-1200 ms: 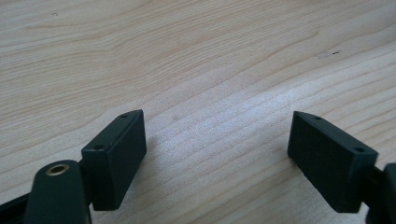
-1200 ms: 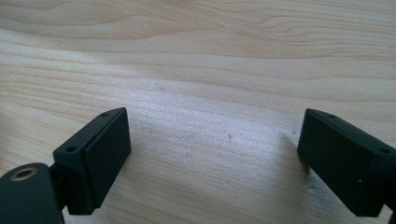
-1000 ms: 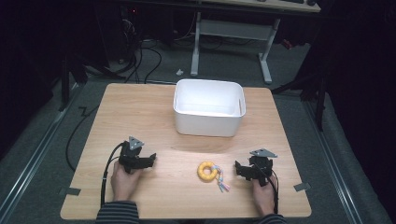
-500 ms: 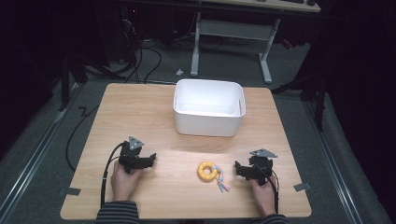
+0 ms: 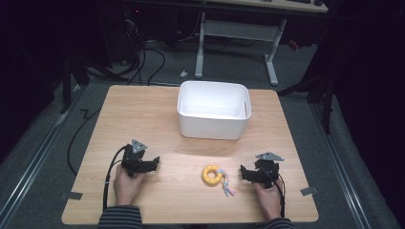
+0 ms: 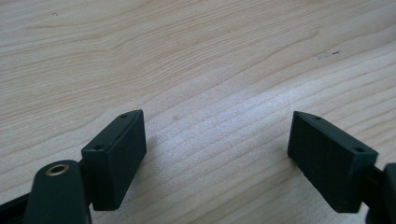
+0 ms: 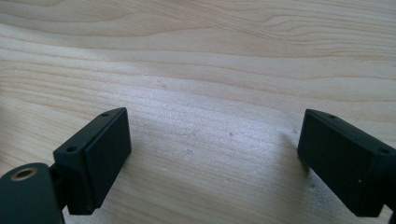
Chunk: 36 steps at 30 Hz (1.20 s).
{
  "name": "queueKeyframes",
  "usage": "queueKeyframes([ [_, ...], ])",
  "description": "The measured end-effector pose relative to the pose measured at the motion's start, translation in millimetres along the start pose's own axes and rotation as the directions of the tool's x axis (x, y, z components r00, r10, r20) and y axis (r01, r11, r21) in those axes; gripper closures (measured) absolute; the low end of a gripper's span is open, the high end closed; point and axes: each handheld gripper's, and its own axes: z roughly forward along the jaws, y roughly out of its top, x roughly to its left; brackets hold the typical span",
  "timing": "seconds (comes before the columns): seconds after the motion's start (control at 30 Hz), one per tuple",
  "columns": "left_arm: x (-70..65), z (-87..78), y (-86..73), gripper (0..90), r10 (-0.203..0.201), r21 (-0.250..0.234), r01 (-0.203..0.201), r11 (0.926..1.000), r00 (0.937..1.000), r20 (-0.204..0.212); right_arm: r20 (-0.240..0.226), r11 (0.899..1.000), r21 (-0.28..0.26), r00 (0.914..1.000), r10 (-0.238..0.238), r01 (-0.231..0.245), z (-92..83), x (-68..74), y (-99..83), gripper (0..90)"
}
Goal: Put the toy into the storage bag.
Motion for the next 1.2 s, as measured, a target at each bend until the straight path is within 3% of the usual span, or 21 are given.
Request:
queueKeyframes([
  [0.3,0.2,0.1,0.1,19.7,0.0,0.0,0.0,1.0,1.0,0.001,0.003,1.0,0.022,1.0,0.007,-0.007,-1.9,-0.4,2.9,12.2],
  [0.5,0.2,0.1,0.1,19.7,0.0,0.0,0.0,1.0,1.0,0.001,-0.025,0.999,0.034,0.9997,-0.003,0.004,-5.5,1.6,7.9,13.2],
  [0.63,0.3,0.1,0.1,19.7,0.0,0.0,0.0,1.0,1.0,0.001,-0.063,1.0,0.003,0.998,-0.002,0.002,-9.8,0.6,9.4,13.2],
  [0.97,0.3,0.2,0.2,19.7,0.0,0.0,0.0,1.0,1.0,0.001,-0.1,1.0,-0.007,0.995,-0.004,0.003,-15.6,-0.1,10.1,13.3],
  [1.2,0.3,0.2,0.2,19.7,0.0,0.0,0.0,1.0,1.0,0.001,-0.149,0.998,-0.033,0.9866,-0.067,0.063,-25.2,8.2,19.0,13.8],
])
